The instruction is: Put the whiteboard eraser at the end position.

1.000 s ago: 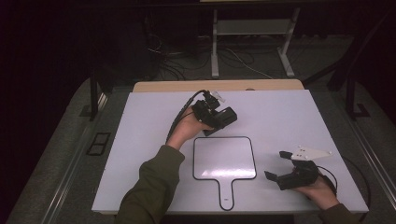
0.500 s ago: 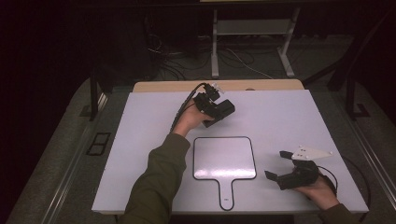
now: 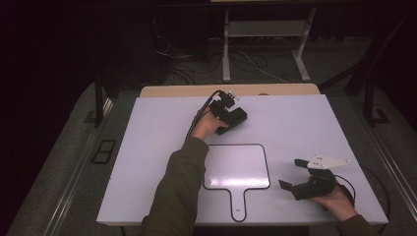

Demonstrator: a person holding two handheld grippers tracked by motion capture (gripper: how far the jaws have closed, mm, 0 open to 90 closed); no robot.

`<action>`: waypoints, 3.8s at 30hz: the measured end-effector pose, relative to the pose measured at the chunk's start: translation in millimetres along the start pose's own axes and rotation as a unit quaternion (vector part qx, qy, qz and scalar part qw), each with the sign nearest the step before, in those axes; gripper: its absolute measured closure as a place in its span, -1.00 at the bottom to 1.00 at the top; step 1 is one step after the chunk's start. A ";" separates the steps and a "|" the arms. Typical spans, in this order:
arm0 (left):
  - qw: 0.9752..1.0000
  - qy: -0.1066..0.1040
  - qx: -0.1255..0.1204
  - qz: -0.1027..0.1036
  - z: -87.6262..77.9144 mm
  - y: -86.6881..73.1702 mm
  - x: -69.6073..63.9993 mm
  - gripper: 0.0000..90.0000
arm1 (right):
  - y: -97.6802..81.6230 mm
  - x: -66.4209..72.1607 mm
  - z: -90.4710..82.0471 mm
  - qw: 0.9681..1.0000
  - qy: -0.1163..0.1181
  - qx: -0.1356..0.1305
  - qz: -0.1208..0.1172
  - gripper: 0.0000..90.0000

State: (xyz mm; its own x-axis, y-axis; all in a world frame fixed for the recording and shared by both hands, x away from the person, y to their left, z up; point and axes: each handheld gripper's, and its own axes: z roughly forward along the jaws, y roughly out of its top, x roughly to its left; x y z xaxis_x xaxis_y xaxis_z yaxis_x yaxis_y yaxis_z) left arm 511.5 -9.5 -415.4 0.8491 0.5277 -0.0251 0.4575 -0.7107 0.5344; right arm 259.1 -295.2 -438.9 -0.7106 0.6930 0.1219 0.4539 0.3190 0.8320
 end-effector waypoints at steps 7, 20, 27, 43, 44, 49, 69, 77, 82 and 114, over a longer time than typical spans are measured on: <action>1.000 0.010 0.016 0.014 4.8 1.4 0.8 -0.13 | -0.1 -0.4 -1.0 1.000 0.000 -0.001 0.001 -1.00; 1.000 0.006 0.024 0.016 12.1 -2.3 1.7 -0.13 | -0.1 -0.4 -0.6 1.000 0.000 -0.001 0.001 -1.00; 1.000 -0.003 0.003 0.008 5.8 -3.4 5.4 -0.24 | -0.4 -0.2 0.4 1.000 0.003 0.002 0.002 -1.00; 0.998 -0.026 -0.055 0.013 -1.9 -5.9 0.6 -0.65 | -3.4 -5.2 2.5 1.000 0.000 0.008 0.012 -1.00; 0.998 -0.025 -0.058 0.013 -2.4 -6.2 0.1 -0.67 | -3.6 -5.4 2.5 1.000 0.000 0.008 0.013 -1.00; 0.997 -0.025 -0.073 0.008 -5.8 -7.9 -1.6 -0.72 | -4.1 -6.2 1.9 1.000 0.000 0.007 0.013 -1.00; 0.993 -0.014 -0.118 0.011 -40.5 -27.0 -14.2 -1.00 | -4.5 -5.8 2.0 1.000 -0.005 0.009 0.014 -1.00; 0.992 -0.019 -0.124 0.019 -51.1 -39.7 -30.2 -1.00 | -4.1 -4.8 1.7 1.000 -0.006 0.008 0.010 -1.00; 0.991 -0.015 -0.132 0.024 -61.4 -50.1 -42.1 -1.00 | -3.9 -3.8 1.3 1.000 -0.007 0.010 0.010 -1.00; 0.980 -0.010 -0.199 0.004 -101.7 -137.9 -79.2 -1.00 | -4.1 -3.5 0.8 1.000 -0.008 0.007 0.012 -1.00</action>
State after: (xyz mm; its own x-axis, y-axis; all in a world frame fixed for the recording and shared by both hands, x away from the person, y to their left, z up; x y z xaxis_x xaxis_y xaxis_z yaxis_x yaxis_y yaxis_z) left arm 354.3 94.1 -401.2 0.8592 0.5105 -0.0335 0.3147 -0.4758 0.8213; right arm 260.2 -298.4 -443.2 -0.6908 0.7106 0.1332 0.4782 0.3109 0.8214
